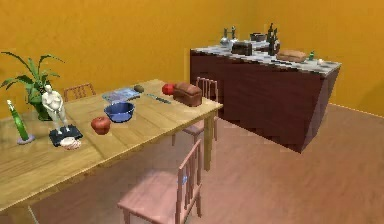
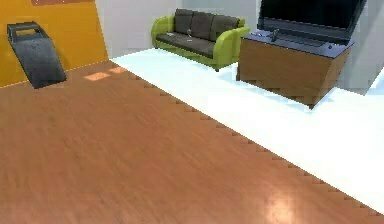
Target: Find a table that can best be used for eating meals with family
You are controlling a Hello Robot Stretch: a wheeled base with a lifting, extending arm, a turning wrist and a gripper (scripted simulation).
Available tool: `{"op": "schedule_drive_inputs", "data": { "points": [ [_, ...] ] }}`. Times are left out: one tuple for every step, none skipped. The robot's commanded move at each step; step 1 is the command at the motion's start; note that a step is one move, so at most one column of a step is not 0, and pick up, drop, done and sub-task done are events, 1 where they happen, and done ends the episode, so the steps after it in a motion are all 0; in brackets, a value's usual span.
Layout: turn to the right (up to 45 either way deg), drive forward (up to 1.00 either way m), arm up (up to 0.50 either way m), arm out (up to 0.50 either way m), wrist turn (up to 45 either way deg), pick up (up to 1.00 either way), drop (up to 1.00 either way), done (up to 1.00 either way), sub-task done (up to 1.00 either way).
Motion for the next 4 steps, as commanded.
{"op": "schedule_drive_inputs", "data": {
  "points": [
    [9.0, 0.0, 0.0, 0.0, 0.0, 0.0, 0.0, 0.0, 0.0],
    [0.0, 0.05, 0.0, 0.0, 0.0, 0.0, 0.0, 0.0, 0.0],
    [-30.0, 0.0, 0.0, 0.0, 0.0, 0.0, 0.0, 0.0, 0.0],
    [0.0, 0.0, 0.0, 0.0, 0.0, 0.0, 0.0, 1.0, 0.0]
  ]
}}
